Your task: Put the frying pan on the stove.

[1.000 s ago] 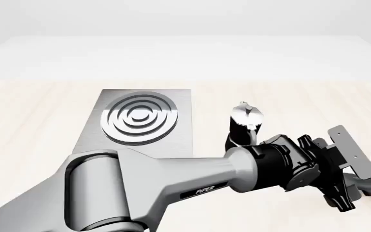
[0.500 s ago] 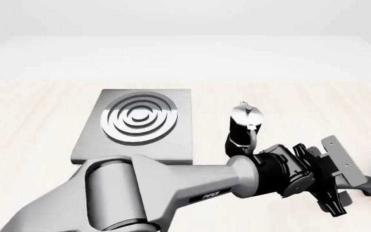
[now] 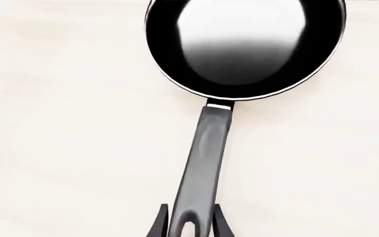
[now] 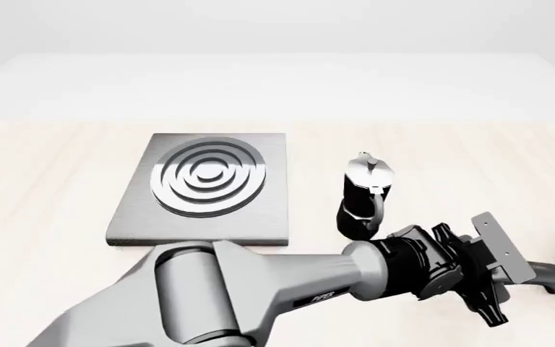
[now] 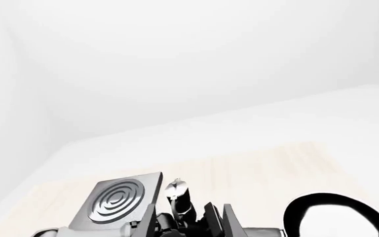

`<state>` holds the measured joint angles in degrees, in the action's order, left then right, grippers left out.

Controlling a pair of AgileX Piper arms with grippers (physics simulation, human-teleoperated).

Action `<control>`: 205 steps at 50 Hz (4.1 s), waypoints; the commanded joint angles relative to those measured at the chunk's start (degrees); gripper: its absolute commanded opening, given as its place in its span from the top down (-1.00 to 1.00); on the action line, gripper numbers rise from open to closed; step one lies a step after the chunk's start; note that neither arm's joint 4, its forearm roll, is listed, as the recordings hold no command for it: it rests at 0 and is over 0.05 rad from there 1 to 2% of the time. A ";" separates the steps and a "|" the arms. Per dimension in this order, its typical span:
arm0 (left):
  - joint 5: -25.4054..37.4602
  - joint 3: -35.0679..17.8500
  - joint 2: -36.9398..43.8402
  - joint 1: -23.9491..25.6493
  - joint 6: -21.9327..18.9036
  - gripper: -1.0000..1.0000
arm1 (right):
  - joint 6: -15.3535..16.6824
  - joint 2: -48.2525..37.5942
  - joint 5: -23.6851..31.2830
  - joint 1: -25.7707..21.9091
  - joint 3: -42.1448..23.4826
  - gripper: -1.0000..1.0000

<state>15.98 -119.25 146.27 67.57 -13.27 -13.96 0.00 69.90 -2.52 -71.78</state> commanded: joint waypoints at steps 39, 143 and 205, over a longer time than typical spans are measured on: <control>2.21 3.90 -14.68 -3.31 -6.68 1.00 | 2.23 0.00 -0.12 0.22 1.27 -1.00; -2.67 34.53 -50.11 -23.02 -3.23 1.00 | 5.29 0.00 -0.03 -0.15 0.56 -1.00; -11.26 66.04 -71.75 -32.05 1.08 1.00 | 6.36 0.00 -0.04 -0.45 0.30 -1.00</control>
<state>5.95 -56.19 79.31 36.42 -11.81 -8.45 0.00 69.90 -3.07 -72.98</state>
